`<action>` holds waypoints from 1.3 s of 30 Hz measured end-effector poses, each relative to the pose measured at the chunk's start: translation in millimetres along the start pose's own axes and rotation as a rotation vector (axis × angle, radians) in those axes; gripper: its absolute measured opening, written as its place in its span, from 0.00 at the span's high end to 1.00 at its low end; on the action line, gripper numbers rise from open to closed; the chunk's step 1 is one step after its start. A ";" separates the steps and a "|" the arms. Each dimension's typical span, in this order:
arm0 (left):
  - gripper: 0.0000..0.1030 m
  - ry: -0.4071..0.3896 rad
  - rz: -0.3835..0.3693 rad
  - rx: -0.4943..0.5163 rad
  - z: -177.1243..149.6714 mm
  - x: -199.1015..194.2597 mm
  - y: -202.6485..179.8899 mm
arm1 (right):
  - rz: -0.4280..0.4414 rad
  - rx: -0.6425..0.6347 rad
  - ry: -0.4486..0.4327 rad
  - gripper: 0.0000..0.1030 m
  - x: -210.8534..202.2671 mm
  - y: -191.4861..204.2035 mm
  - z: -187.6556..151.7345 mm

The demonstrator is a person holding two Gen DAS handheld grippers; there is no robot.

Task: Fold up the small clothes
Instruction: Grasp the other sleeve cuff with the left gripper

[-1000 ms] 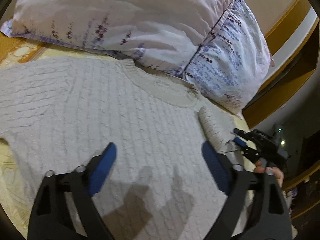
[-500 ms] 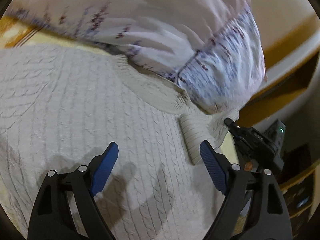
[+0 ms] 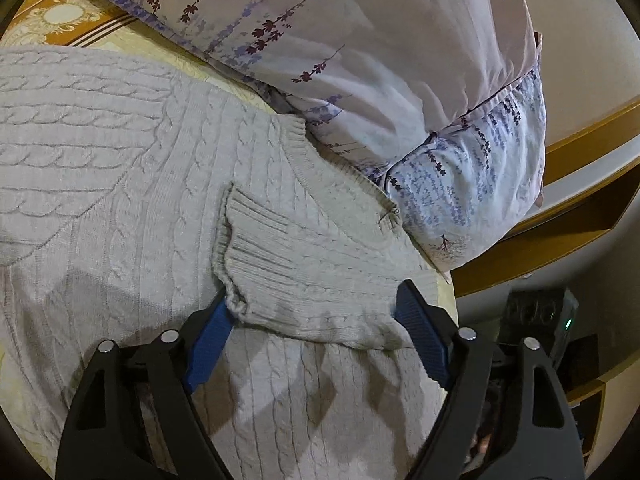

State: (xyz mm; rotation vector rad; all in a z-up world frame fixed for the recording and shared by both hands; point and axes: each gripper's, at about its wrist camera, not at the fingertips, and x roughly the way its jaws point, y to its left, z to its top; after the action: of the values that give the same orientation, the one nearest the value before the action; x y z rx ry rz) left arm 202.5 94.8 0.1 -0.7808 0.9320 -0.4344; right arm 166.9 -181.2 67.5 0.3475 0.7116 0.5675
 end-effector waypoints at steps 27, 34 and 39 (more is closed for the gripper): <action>0.93 -0.088 0.266 0.202 37.4 18.0 -2.9 | -0.320 0.541 -0.408 0.93 -94.7 -145.0 -60.7; 0.91 -0.058 0.301 0.193 31.7 22.5 -1.9 | -0.424 0.468 -0.387 0.74 -96.0 -128.2 -60.3; 0.50 -0.081 0.241 0.153 20.0 -17.8 6.4 | -0.480 0.427 -0.416 0.48 -117.4 -111.8 -69.8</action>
State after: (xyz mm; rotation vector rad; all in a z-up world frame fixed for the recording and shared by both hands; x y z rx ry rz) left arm 209.7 118.5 12.2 -0.5355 0.8935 -0.2577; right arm 86.9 -332.5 24.3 0.6458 0.4809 -0.1211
